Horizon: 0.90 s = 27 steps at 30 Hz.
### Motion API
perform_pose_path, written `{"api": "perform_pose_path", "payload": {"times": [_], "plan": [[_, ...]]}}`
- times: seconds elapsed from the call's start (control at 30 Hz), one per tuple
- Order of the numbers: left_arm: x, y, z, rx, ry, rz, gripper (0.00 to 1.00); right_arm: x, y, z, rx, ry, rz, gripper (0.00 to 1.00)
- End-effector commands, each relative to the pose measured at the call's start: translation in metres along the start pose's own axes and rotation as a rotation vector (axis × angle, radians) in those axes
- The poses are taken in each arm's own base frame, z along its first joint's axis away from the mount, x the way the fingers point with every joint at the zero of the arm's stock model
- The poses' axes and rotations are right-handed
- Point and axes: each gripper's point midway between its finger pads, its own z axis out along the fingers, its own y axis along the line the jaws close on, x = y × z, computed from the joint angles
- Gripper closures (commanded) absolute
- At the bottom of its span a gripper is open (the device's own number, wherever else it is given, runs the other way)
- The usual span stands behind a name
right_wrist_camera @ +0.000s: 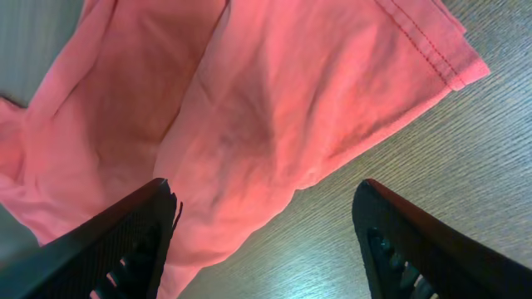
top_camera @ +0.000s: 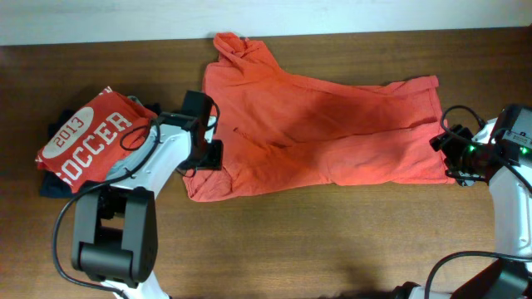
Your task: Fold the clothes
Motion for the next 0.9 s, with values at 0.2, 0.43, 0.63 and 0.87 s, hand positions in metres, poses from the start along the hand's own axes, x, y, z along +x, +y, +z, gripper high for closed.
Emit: {"api": "perform_pose_path", "payload": {"times": [0.2,0.43,0.63,0.87], "plan": [[-0.007,-0.002,0.003,0.025,-0.034,-0.018,0.6,-0.001,0.005,-0.004,-0.012,-0.006,-0.021,0.3],[0.013,0.006,0.02,0.013,0.023,-0.043,0.54,0.0,0.004,-0.004,-0.01,-0.004,-0.021,0.3],[0.001,0.006,0.029,0.022,-0.041,-0.056,0.63,0.0,0.004,-0.004,-0.009,-0.002,-0.02,0.3],[-0.01,0.004,0.022,0.03,-0.07,-0.054,1.0,0.001,0.004,-0.004,-0.009,-0.001,-0.019,0.3]]}}
